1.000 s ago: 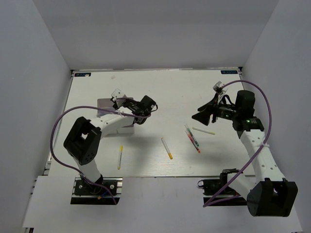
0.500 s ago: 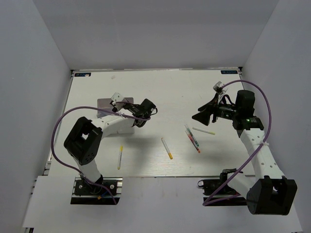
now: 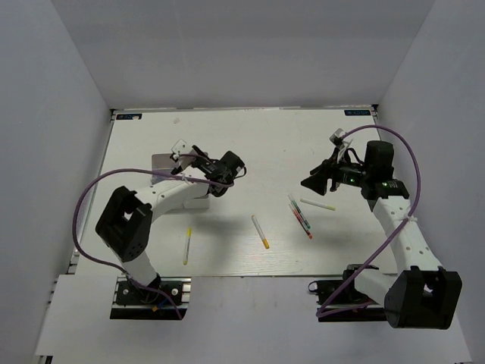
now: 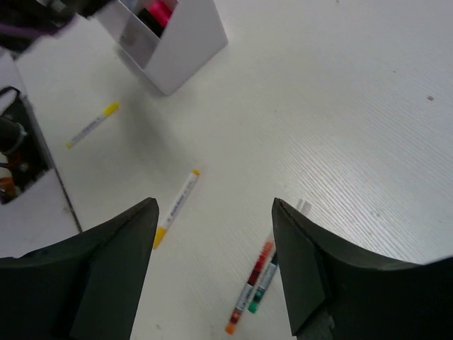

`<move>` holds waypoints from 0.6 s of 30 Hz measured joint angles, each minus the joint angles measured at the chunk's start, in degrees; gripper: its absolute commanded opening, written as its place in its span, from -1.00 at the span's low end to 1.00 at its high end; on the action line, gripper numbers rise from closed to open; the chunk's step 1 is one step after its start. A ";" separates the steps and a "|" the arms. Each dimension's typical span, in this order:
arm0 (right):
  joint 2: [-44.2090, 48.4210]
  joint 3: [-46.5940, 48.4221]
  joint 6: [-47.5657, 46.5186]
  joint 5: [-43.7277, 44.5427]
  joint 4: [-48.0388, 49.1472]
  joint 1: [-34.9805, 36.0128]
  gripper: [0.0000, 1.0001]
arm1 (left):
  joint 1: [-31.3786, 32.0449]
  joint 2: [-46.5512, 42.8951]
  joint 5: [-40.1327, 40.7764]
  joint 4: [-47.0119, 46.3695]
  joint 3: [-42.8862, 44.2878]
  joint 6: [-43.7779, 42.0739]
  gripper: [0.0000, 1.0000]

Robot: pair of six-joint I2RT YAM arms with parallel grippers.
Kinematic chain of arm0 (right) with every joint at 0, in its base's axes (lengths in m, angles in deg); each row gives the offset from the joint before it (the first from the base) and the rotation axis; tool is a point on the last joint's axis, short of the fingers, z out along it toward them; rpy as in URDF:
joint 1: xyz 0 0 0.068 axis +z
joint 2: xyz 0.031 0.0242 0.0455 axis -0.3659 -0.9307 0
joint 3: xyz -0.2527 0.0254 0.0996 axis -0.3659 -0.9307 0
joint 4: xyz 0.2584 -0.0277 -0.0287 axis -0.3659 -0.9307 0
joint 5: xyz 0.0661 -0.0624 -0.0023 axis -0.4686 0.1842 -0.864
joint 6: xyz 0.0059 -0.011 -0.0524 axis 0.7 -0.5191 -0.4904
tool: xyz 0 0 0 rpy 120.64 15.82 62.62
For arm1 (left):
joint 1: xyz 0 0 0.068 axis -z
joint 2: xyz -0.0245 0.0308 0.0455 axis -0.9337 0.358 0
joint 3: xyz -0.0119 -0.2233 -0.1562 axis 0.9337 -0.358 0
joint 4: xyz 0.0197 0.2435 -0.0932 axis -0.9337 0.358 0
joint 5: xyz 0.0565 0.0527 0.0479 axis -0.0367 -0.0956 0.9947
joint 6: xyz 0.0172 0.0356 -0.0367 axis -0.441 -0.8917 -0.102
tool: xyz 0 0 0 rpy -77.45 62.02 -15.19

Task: Sort the stationery into containers
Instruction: Place the pen in the storage box, then pick up the pen from the center of the board.

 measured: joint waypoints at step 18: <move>-24.74 11.45 -31.71 27.89 -17.29 3.13 0.42 | 2.78 -47.43 -54.38 -18.62 -12.26 -57.92 1.00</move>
